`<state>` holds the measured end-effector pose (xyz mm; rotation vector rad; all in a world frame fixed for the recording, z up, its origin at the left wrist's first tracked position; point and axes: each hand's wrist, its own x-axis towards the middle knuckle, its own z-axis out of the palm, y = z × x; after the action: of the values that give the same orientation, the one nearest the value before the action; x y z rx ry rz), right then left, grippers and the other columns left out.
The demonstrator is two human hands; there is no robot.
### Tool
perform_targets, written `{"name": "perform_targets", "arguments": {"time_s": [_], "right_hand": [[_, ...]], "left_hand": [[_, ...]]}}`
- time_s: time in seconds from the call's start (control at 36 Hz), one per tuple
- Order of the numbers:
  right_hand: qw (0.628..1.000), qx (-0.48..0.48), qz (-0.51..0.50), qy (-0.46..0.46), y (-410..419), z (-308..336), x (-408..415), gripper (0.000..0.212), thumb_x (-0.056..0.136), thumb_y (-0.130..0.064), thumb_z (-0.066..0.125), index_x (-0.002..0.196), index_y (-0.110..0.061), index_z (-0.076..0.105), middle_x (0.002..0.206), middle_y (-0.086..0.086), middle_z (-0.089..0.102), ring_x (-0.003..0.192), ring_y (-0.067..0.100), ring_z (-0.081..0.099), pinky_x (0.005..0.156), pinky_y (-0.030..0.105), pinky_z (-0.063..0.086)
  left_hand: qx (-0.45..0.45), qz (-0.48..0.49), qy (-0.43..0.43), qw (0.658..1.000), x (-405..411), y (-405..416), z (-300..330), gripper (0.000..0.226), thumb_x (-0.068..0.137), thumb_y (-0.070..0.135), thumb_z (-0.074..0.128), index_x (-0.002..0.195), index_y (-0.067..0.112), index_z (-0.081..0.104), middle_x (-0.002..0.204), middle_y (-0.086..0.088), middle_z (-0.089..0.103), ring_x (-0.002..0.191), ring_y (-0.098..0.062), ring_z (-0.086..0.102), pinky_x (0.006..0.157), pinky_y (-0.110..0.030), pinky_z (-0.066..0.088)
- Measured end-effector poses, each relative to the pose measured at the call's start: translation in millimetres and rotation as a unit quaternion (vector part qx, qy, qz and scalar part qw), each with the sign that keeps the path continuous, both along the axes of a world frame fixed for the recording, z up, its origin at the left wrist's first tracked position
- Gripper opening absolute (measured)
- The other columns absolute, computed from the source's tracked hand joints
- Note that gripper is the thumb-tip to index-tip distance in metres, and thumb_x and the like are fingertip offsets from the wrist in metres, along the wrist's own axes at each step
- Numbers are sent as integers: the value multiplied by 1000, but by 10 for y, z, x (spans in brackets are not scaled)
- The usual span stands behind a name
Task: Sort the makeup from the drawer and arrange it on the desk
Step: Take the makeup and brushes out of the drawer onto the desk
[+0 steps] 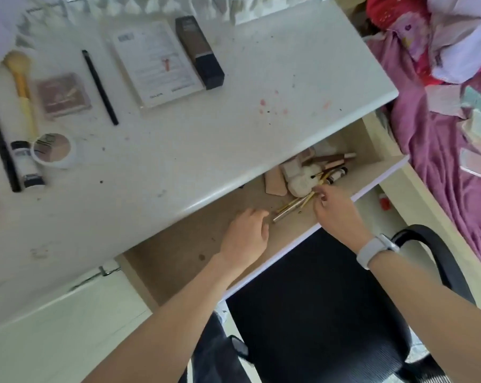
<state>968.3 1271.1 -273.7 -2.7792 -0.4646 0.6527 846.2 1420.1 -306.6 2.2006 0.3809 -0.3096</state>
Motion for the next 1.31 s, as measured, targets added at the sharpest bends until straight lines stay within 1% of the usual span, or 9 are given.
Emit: {"name": "perform_targets", "arguments": {"time_s": [0.22,0.42,0.61,0.69,0.81,0.89,1.06,1.17,1.31], "right_hand": [[976,-172,121,-56,-40,-349,540,51,90,-28,51,137,-14,37,141,8,39,130,29,33,101,45,36],[970,-163,179,-26,40,-535,812,62,84,-29,62,138,-19,34,145,2,36,134,24,26,101,46,29],[961,-207,185,-4,8,-610,885,67,81,-37,65,138,-20,35,140,13,31,131,32,26,101,50,30],[968,-187,166,8,2,-592,890,64,80,-33,66,135,-18,38,135,13,39,126,32,35,98,48,32],[968,-166,189,-20,-24,-542,837,41,83,-26,64,117,-11,45,117,8,59,113,28,47,92,44,31],[969,-143,196,-38,-56,-494,780,38,84,-26,62,116,-14,46,116,4,60,111,25,47,90,43,29],[989,-32,135,-41,-44,-350,551,35,87,-30,60,117,-17,46,113,1,59,105,25,51,93,45,29],[995,66,66,-38,-23,-242,302,34,87,-28,60,117,-21,47,109,-3,57,104,19,49,90,36,26],[978,203,-17,40,-1,-50,-56,32,86,-21,64,112,-24,46,106,-5,52,102,18,51,93,38,41]], "left_hand": [[4,-39,-11,999,634,-382,-521,28,93,8,43,117,6,57,118,-14,58,107,-30,53,91,-42,45],[-38,-17,-37,998,785,-542,-738,32,88,4,47,117,9,60,106,-16,66,98,-31,59,83,-35,47],[30,-55,109,992,910,-576,-773,25,93,22,45,100,6,63,101,-16,65,94,-32,60,79,-38,49],[24,-62,139,988,928,-548,-764,25,93,23,45,98,5,62,102,-15,63,95,-30,59,75,-34,46],[-28,-72,172,982,901,-486,-750,24,94,19,43,107,6,59,106,-12,61,94,-25,57,74,-32,46],[-49,-76,196,977,802,-401,-734,24,93,20,43,110,10,56,105,-8,59,93,-22,57,76,-31,46],[-74,-89,244,963,524,-152,-632,11,91,26,47,97,17,48,86,3,50,77,-11,50,57,-23,34],[-94,-93,231,964,328,-77,-518,10,95,24,41,96,17,48,93,0,52,83,-14,53,64,-24,39],[-122,-54,144,981,10,26,-224,6,98,19,37,99,21,43,101,3,53,83,-5,50,71,-20,38]]}}
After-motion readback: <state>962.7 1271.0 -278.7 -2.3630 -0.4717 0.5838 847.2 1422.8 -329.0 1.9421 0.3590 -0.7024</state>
